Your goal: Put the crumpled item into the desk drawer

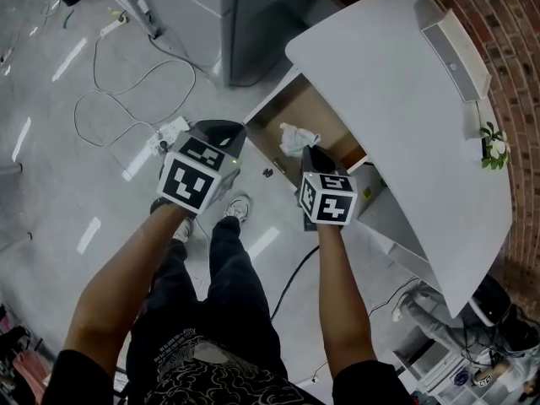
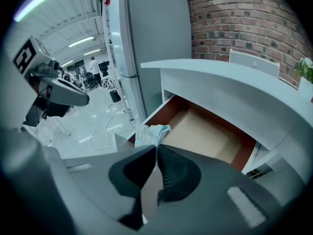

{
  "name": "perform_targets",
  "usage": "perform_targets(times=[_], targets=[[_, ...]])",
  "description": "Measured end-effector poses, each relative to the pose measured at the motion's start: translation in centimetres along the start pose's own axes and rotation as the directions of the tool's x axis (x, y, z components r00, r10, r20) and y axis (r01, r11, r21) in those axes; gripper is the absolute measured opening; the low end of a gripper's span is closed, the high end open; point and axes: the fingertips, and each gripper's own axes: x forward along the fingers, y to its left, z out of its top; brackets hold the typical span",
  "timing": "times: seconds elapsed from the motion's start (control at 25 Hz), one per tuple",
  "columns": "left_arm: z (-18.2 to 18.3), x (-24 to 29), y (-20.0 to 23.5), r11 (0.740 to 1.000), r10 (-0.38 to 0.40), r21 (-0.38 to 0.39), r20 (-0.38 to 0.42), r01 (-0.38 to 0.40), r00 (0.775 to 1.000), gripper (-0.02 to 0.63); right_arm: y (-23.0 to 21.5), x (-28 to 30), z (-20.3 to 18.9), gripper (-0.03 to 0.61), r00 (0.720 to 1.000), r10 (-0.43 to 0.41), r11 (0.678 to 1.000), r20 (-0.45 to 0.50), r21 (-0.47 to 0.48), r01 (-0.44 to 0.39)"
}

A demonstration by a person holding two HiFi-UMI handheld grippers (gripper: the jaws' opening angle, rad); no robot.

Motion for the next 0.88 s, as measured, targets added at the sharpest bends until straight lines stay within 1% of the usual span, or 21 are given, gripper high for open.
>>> perform_targets(times=[0.12,0.52,0.88], targets=[[-0.2,1.1,-0.1,1.000,0.002,-0.006,-0.007,-0.002,1.000,0.000,-0.3,1.4,-0.5,0.017,1.000,0.013,1.000,-0.016,-0.013,-0.013],[-2.3,2.8,0.9,0.996,0.037,-0.083,-0.024,-0.039,0.999,0.000,-0.6,5.1,-1.7,0.018,0.998,0.042,0.999,-0.052,-0.005,-0.042],[-3.2,3.6,1.4,0.994,0.039,-0.098,-0.039,-0.042,0.999,0.000,-0.7,6.8,-2.5,0.020,0.995,0.050,0.999,-0.083,-0.006,-0.050]])
